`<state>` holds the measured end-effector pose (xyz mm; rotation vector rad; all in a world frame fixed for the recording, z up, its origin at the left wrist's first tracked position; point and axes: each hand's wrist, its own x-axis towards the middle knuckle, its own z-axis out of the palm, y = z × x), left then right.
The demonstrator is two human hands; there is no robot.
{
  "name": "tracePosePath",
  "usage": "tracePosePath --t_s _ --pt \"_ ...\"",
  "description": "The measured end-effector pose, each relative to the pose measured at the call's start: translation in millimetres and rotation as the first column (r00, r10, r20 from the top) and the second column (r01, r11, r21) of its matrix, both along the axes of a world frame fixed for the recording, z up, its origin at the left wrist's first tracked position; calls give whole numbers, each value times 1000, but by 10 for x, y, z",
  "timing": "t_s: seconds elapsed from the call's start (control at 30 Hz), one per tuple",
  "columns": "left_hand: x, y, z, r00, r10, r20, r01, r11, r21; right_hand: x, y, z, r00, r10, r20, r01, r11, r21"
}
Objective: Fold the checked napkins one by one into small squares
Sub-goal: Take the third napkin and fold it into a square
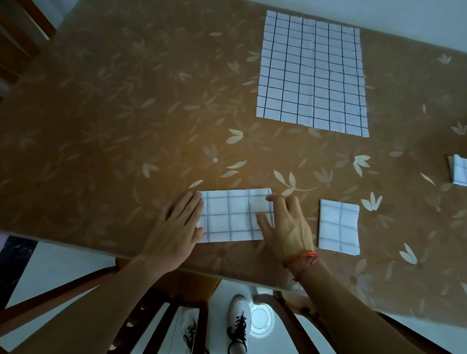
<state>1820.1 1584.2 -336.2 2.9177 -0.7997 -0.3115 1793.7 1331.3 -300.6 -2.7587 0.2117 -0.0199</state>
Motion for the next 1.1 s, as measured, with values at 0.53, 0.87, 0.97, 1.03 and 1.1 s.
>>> tracePosePath --t_s 0.53,0.87,0.97,1.03,1.1 --pt "-30 22 -144 999 -28 44 27 1000 11 177 708 -506 849 502 -165 -528 824 -206" --pt "-23 20 -148 1000 -13 29 13 1000 14 196 357 -444 846 463 -265 -523 819 -236" --pt "-20 20 -145 1000 -5 26 5 1000 7 176 60 -394 851 429 -303 -508 820 -264" --pt "-18 21 -139 1000 -8 27 8 1000 10 158 -90 -374 849 404 -342 -501 820 -277" --pt "-23 16 -130 999 -11 33 11 1000 14 144 -163 -351 849 383 -364 -492 823 -283"
